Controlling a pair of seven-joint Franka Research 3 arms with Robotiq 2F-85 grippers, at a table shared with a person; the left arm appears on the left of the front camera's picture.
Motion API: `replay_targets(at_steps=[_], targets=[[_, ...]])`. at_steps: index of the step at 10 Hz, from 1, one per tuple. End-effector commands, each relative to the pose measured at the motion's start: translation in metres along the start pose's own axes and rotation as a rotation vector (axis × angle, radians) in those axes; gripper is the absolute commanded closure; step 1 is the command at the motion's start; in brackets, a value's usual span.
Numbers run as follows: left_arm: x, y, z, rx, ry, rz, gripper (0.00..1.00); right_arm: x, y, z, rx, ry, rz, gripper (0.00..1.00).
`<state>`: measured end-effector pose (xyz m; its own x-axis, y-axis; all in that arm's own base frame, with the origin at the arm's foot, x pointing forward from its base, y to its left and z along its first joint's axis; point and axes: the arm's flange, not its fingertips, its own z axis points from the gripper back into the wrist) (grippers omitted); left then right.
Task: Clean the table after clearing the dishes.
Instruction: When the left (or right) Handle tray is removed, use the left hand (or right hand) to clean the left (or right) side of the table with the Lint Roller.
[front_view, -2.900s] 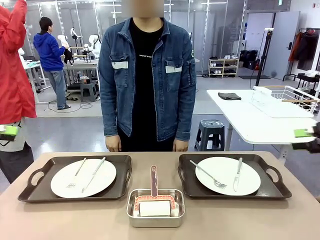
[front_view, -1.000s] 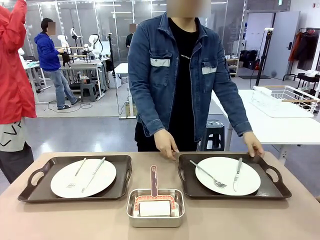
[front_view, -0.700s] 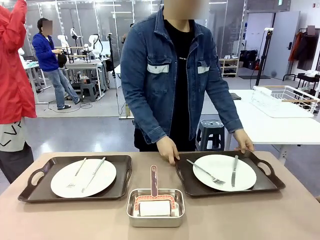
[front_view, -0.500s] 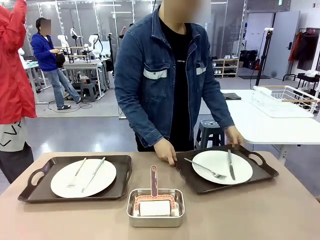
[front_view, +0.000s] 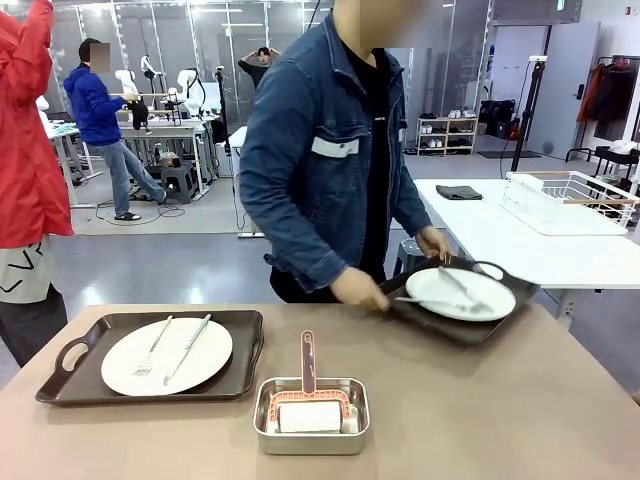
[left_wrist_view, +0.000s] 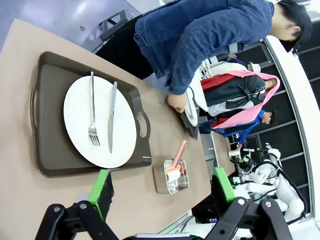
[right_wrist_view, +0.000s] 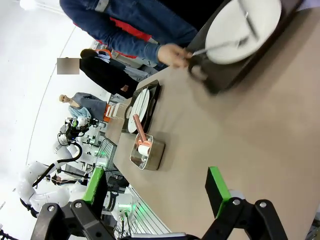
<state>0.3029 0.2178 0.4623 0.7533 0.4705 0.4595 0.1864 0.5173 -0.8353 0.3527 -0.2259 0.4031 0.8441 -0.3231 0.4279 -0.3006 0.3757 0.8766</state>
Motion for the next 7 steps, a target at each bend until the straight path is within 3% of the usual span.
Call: replay_targets(at_steps=[1, 7], targets=[[0.0009, 0.0003, 0.0023, -0.016, -0.009, -0.013, 0.00, 0.0010, 0.0031, 0.0003, 0.004, -0.003, 0.009, 0.00], [0.0009, 0.0003, 0.0023, -0.016, -0.009, -0.013, 0.00, 0.0010, 0.0031, 0.0003, 0.004, -0.003, 0.009, 0.00]])
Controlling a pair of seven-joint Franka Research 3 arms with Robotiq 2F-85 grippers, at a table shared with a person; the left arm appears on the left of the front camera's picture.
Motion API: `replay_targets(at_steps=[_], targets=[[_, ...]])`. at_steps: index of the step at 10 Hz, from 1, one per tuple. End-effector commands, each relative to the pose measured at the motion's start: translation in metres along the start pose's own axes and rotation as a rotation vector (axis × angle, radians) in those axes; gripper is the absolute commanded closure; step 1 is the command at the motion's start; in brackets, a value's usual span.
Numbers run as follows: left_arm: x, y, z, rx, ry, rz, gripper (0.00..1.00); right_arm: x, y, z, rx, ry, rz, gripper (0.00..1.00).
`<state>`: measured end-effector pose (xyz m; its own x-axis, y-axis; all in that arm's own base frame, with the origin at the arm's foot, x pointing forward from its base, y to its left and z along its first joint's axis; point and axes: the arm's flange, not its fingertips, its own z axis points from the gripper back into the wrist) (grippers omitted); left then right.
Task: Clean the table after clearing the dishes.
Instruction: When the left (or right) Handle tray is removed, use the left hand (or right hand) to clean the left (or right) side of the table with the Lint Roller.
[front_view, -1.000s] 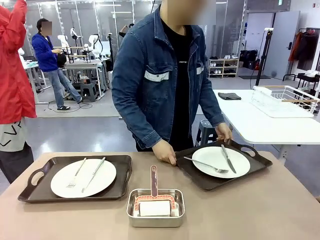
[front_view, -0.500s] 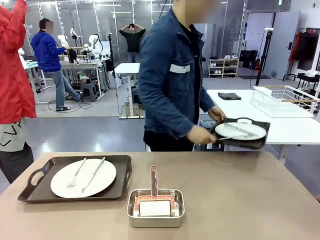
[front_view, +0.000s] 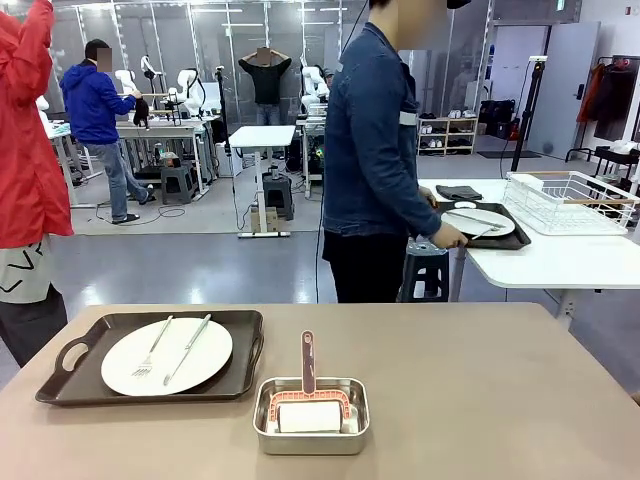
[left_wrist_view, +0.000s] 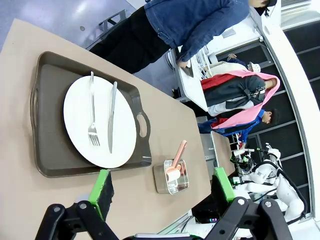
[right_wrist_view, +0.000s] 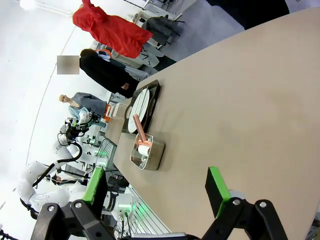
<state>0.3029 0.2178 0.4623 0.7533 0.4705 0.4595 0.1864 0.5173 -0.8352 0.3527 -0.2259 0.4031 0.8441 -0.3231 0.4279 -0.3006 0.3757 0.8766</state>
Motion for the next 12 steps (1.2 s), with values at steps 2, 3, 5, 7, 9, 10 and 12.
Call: replay_targets(at_steps=[2, 3, 5, 7, 9, 10, 12], targets=[[0.001, 0.000, 0.002, -0.016, -0.009, -0.013, 0.00, 0.001, 0.003, 0.000, 0.004, -0.003, 0.009, 0.00], [0.001, 0.000, 0.002, -0.016, -0.009, -0.013, 0.00, 0.001, 0.003, 0.000, 0.004, -0.003, 0.009, 0.00], [0.001, 0.000, 0.002, -0.016, -0.009, -0.013, 0.00, 0.001, 0.003, 0.000, 0.004, -0.003, 0.009, 0.00], [0.001, 0.000, 0.002, -0.016, -0.009, -0.013, 0.00, 0.012, 0.013, -0.007, 0.010, 0.028, 0.058, 0.00], [0.001, 0.000, 0.002, -0.016, -0.009, -0.013, 0.00, 0.048, 0.063, -0.047, -0.077, 0.172, 0.243, 0.00], [0.001, 0.000, 0.002, -0.016, -0.009, -0.013, 0.00, 0.069, 0.104, -0.093, -0.135, 0.290, 0.354, 0.00], [0.001, 0.000, 0.002, -0.016, -0.009, -0.013, 0.00, 0.085, 0.153, -0.162, -0.223, 0.442, 0.507, 0.00]])
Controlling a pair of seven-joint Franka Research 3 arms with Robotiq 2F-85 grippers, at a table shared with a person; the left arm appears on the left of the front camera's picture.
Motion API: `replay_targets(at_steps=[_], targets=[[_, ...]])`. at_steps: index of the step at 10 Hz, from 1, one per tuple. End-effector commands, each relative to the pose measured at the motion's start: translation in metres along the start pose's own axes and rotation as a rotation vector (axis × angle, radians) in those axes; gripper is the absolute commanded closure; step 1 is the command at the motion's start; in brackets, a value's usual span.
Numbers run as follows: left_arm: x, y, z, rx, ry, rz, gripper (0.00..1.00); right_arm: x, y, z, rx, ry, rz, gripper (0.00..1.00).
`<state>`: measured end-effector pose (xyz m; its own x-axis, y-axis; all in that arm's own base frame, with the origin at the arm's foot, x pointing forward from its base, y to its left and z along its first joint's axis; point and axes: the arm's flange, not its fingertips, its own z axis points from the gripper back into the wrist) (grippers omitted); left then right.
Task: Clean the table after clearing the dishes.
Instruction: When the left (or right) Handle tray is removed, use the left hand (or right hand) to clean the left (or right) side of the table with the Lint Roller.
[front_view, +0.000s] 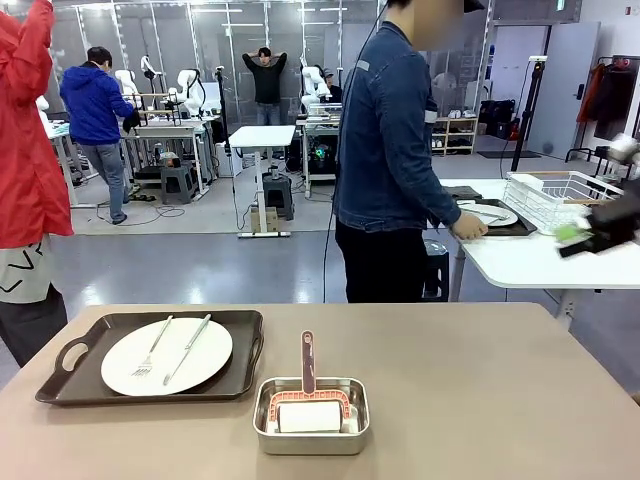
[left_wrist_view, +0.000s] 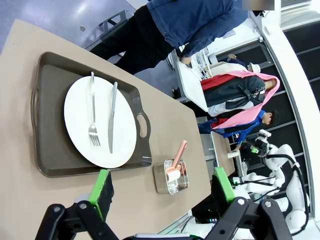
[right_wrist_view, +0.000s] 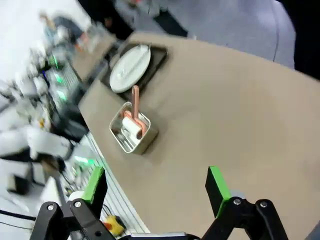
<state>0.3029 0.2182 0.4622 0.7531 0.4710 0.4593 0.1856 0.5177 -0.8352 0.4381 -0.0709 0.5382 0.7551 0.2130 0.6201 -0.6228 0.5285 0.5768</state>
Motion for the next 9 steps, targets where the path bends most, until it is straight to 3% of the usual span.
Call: replay_targets(at_steps=[1, 3, 6, 8, 9], targets=[[0.001, 0.000, 0.002, -0.017, -0.008, -0.014, 0.00, 0.040, 0.019, -0.044, -0.092, 0.153, 0.109, 0.00], [0.001, 0.000, 0.002, -0.017, -0.008, -0.014, 0.00, 0.081, 0.052, -0.120, -0.153, 0.310, 0.223, 0.00], [0.001, 0.000, 0.002, -0.017, -0.008, -0.014, 0.00, 0.092, 0.080, -0.221, -0.169, 0.486, 0.324, 0.00], [0.001, 0.000, 0.002, -0.017, -0.008, -0.014, 0.00, 0.081, 0.086, -0.252, -0.170, 0.504, 0.347, 0.00], [0.001, 0.000, 0.002, -0.017, -0.008, -0.014, 0.00, 0.081, 0.083, -0.238, -0.135, 0.485, 0.344, 0.00]])
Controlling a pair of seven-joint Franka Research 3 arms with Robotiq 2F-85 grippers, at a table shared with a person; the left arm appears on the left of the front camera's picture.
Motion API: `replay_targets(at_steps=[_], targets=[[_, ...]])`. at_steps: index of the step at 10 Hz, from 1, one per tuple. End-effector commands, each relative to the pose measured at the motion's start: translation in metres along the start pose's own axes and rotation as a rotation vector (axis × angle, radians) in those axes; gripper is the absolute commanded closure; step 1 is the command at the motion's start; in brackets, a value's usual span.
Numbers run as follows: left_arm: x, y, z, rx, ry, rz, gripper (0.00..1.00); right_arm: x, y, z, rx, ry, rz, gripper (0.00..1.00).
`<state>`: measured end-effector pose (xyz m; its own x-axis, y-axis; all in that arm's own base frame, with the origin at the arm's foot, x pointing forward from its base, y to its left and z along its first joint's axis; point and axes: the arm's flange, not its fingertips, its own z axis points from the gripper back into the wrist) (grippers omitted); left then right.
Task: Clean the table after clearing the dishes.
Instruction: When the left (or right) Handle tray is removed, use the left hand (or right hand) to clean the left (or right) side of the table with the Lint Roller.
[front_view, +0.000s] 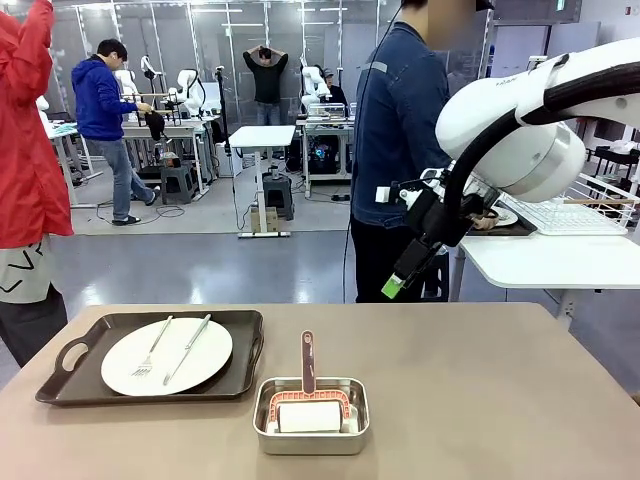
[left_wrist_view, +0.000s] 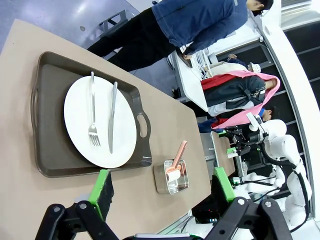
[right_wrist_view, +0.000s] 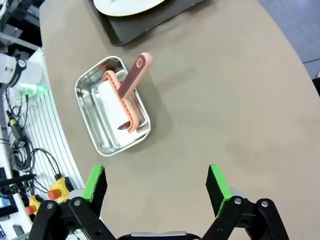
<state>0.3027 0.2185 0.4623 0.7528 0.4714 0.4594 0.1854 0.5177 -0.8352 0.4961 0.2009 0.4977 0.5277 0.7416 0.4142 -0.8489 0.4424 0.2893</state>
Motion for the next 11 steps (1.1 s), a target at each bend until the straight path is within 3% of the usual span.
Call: replay_targets(at_steps=[1, 7, 11], targets=[[0.001, 0.000, 0.002, -0.017, -0.008, -0.014, 0.00, -0.006, -0.003, 0.018, -0.003, -0.022, -0.016, 0.00], [0.001, 0.000, 0.002, -0.017, -0.008, -0.014, 0.00, -0.007, -0.008, 0.016, -0.014, -0.018, -0.020, 0.00], [0.001, 0.000, 0.002, -0.017, -0.008, -0.014, 0.00, 0.093, -0.027, -0.039, 0.006, 0.169, 0.299, 0.00]])
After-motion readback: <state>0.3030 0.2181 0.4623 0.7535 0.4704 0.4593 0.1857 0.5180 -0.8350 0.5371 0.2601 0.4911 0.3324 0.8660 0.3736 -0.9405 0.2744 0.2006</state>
